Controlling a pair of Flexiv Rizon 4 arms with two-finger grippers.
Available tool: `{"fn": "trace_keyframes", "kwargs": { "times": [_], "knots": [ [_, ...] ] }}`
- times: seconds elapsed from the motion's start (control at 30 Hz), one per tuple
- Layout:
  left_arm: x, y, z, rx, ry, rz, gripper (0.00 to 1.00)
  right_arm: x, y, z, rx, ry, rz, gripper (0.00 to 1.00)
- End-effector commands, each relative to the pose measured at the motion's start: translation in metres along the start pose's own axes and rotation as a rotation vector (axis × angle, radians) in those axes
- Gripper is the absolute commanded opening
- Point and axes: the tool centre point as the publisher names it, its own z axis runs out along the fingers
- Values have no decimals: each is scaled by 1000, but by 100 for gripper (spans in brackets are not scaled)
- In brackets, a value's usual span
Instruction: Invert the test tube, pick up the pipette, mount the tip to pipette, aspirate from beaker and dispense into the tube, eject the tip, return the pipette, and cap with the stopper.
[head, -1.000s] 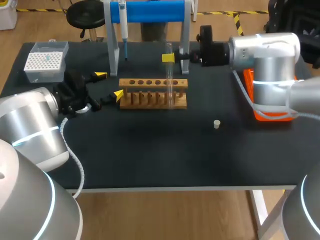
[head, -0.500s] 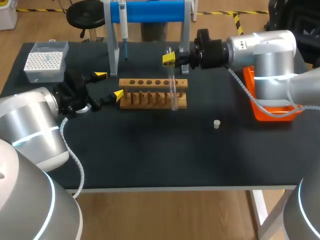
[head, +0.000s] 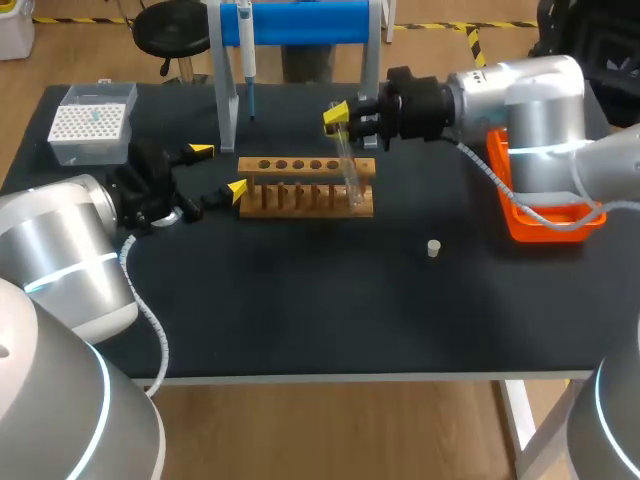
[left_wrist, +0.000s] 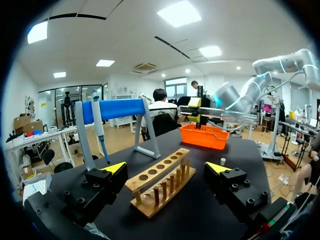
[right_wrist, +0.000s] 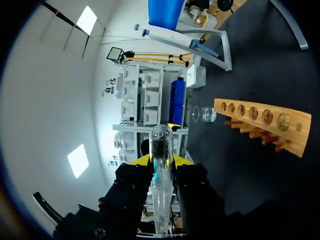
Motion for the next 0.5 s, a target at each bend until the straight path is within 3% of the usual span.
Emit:
{"fn": "trace_keyframes", "kwargs": {
  "times": [0.03,0.5],
  "knots": [
    [2,0,1,1,-9,1,100,-3,1,-2,-4,-1,-5,0],
    [2,0,1,1,-9,1,100,-3,0,-2,-14,30,12,0]
  ]
}}
